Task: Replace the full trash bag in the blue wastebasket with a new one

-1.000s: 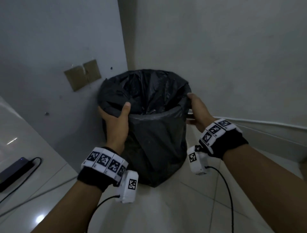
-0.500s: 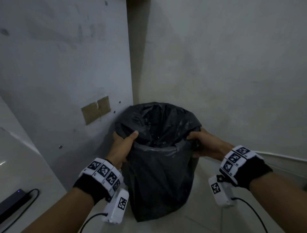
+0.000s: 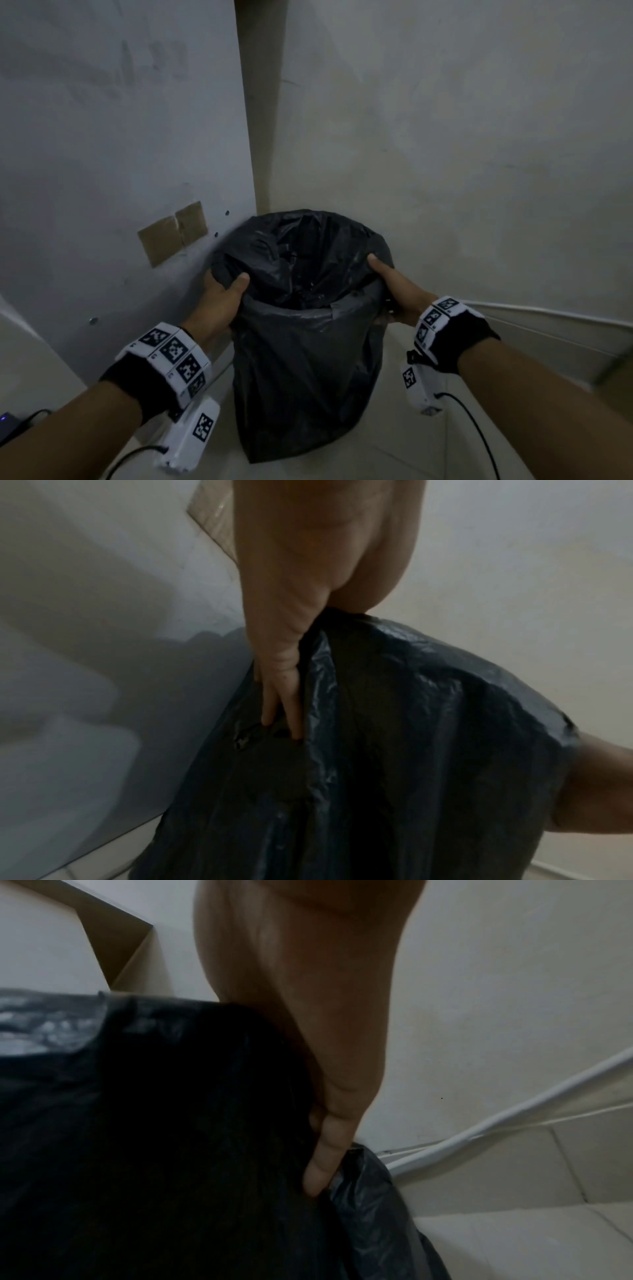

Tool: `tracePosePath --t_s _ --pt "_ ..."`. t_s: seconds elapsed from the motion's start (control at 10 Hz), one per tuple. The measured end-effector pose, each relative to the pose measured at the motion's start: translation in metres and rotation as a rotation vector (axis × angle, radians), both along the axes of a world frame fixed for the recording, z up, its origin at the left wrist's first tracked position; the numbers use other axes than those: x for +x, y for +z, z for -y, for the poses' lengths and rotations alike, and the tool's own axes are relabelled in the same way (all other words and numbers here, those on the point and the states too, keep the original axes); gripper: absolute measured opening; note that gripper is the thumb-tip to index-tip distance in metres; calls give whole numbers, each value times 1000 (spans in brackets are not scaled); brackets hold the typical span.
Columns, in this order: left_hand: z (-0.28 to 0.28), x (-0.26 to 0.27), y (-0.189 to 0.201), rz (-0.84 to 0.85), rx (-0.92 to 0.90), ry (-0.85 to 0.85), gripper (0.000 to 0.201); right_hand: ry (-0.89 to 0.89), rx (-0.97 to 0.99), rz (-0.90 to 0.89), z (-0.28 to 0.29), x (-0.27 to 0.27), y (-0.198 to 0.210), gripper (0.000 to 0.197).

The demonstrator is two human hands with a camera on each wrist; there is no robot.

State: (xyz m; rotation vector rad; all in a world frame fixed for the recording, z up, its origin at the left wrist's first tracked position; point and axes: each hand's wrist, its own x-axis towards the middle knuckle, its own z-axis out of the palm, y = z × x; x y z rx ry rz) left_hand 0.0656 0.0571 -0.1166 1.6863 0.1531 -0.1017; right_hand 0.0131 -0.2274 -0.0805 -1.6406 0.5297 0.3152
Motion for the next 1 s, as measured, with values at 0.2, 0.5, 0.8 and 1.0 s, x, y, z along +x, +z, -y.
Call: tracePosePath --t_s 0.2,0.5,0.8,1.0 --pt "9 -16 -6 -196 -163 15 78 50 -91 -19 -2 -8 1 66" --pt "12 10 -3 -125 -336 -59 66 -179 39 12 -21 22 -14 67" --pt "13 19 9 -226 -205 -73 78 -155 -41 -52 -13 24 -12 74" --pt "11 -23 78 -388 -30 -75 69 -163 -34 -200 -21 -13 49 70"
